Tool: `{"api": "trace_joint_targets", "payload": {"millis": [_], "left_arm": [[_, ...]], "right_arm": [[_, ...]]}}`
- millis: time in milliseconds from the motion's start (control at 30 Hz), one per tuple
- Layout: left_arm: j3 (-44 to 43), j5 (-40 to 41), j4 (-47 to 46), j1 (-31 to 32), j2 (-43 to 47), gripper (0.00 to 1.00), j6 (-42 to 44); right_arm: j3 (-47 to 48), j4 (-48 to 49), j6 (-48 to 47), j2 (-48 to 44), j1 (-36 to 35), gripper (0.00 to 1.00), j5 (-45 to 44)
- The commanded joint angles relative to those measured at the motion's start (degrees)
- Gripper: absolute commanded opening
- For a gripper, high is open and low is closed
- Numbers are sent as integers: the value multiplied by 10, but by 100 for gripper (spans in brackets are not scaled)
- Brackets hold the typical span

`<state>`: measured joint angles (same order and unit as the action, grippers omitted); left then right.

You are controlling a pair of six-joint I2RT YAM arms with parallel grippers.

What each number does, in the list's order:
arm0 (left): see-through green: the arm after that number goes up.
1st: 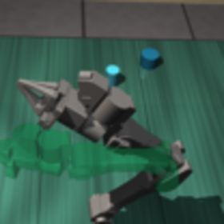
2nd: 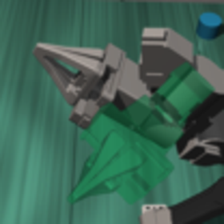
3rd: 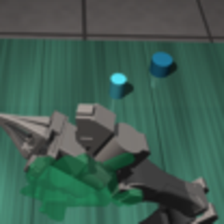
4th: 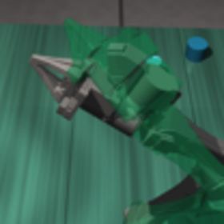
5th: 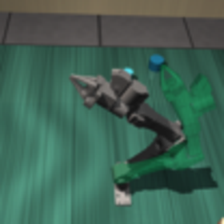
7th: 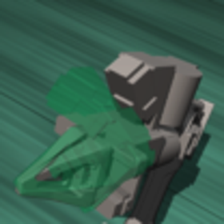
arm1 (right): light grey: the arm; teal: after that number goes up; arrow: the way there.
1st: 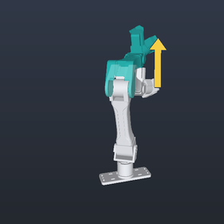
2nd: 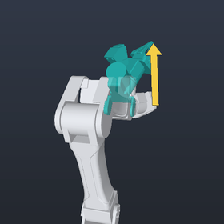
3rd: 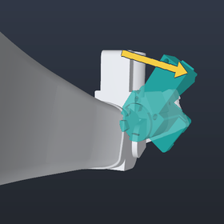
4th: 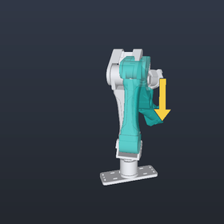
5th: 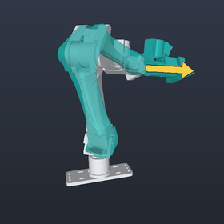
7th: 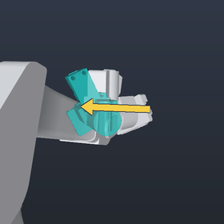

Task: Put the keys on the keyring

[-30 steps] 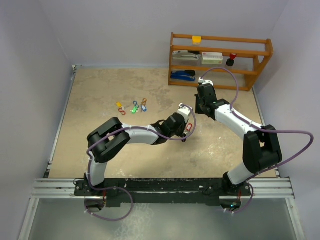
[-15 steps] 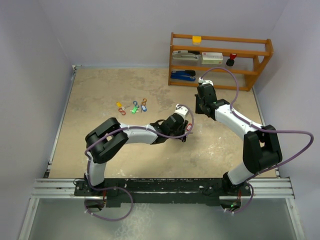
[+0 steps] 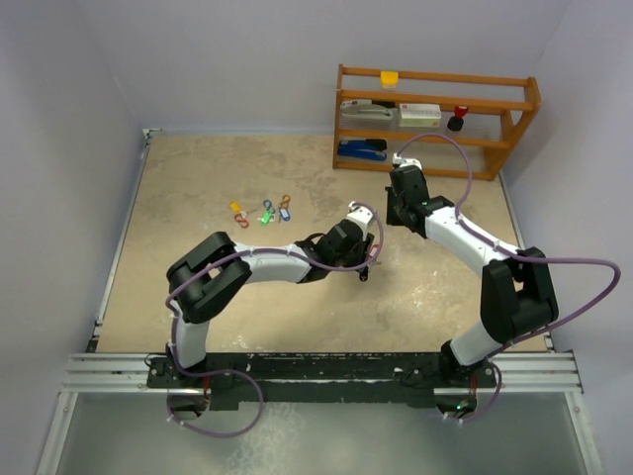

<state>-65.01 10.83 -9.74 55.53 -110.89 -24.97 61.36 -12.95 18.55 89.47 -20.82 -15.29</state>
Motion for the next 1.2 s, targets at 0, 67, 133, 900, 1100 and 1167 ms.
{"api": "trace_joint_targets", "payload": {"millis": [0, 67, 133, 900, 1100, 1167], "left_arm": [[-34, 6, -31, -2, -9, 42, 51], [-39, 2, -36, -2, -17, 42, 61], [-41, -4, -39, -2, -22, 43, 69], [-78, -33, -41, -1, -89, 42, 142], [-82, -30, -37, -1, -91, 37, 144], [-81, -29, -38, -1, -90, 35, 144]], "right_arm": [[3, 14, -6, -15, 3, 0, 3], [3, 14, -6, -16, 3, 0, 3], [3, 13, -7, -16, 3, 0, 1], [-3, 15, -10, -21, 4, 0, -2], [-3, 16, -9, -19, 3, 0, -1], [-4, 16, -10, -18, 3, 0, 0]]}}
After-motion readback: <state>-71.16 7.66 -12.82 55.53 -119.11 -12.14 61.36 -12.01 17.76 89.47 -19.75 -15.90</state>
